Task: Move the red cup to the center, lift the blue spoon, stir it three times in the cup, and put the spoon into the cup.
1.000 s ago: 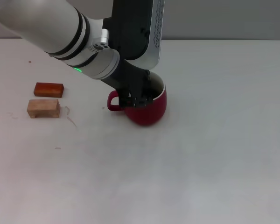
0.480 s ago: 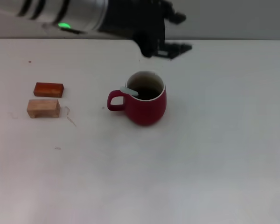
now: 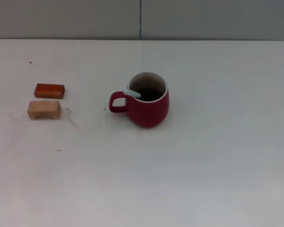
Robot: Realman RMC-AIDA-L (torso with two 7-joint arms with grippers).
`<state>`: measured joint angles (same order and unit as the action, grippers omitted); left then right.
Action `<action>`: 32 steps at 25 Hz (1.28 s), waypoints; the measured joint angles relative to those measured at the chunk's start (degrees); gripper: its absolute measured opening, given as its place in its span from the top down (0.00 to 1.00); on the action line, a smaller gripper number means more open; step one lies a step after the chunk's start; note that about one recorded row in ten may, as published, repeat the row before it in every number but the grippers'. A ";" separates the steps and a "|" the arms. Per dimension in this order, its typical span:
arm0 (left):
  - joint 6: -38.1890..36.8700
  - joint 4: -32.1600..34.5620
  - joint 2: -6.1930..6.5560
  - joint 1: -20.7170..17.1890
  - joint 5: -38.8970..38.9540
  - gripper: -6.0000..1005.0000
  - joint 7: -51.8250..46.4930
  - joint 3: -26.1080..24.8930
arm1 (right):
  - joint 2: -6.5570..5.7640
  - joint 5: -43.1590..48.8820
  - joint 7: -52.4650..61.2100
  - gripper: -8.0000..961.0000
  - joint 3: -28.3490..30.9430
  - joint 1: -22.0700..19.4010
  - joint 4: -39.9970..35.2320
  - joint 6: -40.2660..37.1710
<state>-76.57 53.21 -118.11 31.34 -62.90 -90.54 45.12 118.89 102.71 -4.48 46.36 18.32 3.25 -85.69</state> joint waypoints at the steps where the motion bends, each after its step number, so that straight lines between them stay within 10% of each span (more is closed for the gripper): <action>1: 0.01 -4.08 0.04 -0.19 2.95 0.40 2.35 -2.50 | -0.02 -0.01 0.00 0.29 0.36 0.02 -0.05 0.00; 13: 7.62 -31.21 0.05 -3.90 11.79 0.40 25.48 -23.10 | -0.21 -0.07 0.13 0.29 3.20 0.03 -0.78 -0.65; 32: -1.81 -50.53 -0.57 -4.10 12.55 0.40 79.32 -25.12 | -1.13 -0.07 0.47 0.29 4.83 1.29 -2.83 -5.19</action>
